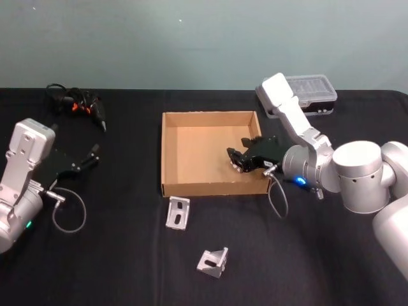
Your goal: Use one hand to pick up the angle iron from the table and place it into the box.
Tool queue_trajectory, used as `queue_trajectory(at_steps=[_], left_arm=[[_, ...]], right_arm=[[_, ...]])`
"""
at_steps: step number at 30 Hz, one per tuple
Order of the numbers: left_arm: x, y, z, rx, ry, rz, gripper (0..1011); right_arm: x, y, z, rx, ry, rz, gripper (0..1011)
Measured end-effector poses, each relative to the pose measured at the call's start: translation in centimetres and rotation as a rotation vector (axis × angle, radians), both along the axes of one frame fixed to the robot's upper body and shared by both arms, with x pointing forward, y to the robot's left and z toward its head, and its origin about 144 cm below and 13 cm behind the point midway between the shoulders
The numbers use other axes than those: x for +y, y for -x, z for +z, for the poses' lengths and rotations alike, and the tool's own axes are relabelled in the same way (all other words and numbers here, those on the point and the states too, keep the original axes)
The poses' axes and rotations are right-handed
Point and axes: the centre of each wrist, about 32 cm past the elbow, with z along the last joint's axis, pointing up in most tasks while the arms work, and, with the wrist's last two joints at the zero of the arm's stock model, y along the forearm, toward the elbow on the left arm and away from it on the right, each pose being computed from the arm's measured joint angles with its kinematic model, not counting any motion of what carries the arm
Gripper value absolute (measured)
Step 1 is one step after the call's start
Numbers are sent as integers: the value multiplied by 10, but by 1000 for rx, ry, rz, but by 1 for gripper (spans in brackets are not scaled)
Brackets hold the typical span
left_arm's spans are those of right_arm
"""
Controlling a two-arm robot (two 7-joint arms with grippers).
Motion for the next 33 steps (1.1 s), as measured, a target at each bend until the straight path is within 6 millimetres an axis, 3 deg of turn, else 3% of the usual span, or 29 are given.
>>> queue_trajectory(at_steps=[9,21,33], left_arm=[[0,0,0,0,0,0,1000],[0,0,0,0,0,0,1000],[0,0,0,0,0,0,1000]], right_arm=[[-8,10,8,-34,-44,8,695],[-44,55,13,-76,-132,51,1004],[-73,100,24,-80,-136,160,1004]])
